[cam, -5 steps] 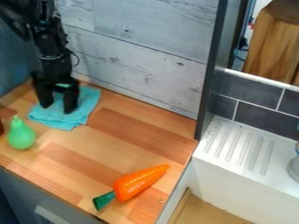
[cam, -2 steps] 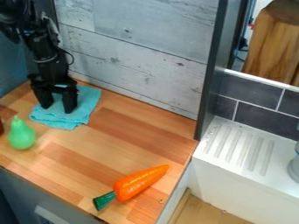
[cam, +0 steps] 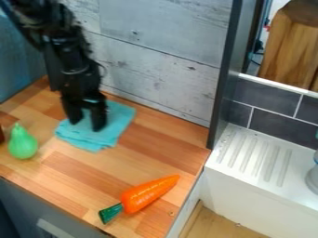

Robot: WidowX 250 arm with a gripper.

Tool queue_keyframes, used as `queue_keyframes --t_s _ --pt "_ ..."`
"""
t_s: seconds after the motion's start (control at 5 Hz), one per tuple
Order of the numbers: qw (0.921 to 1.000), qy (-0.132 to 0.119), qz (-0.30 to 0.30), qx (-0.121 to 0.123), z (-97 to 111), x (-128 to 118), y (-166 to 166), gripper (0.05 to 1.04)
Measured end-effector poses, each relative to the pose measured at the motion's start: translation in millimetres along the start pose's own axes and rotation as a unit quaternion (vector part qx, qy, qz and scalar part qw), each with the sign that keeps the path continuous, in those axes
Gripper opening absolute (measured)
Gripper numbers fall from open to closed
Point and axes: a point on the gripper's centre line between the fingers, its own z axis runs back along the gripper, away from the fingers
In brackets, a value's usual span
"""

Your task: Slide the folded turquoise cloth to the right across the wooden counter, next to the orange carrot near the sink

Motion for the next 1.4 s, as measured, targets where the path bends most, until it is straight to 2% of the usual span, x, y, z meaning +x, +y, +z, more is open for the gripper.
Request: queue_keyframes --t_s 0.2,0.6,0.8,1.0,1.2,1.4 --pt "0.9998 0.007 -0.017 0.001 -4.6 1.0 -33.6 0.999" --pt "0.9984 0.019 -0.050 -0.017 -9.0 2.4 -79.6 0.999" --pt "0.9983 0.020 -0.049 -0.026 -9.1 3.0 -89.6 0.999" --pt "0.9980 0.015 -0.042 -0.044 -3.1 8.5 -96.0 0.999" --pt "0.9990 -0.022 -0.033 -0.021 31.4 12.8 -91.2 0.999" --pt "0.9981 -0.051 -0.027 -0.019 61.6 10.3 -75.2 0.999"
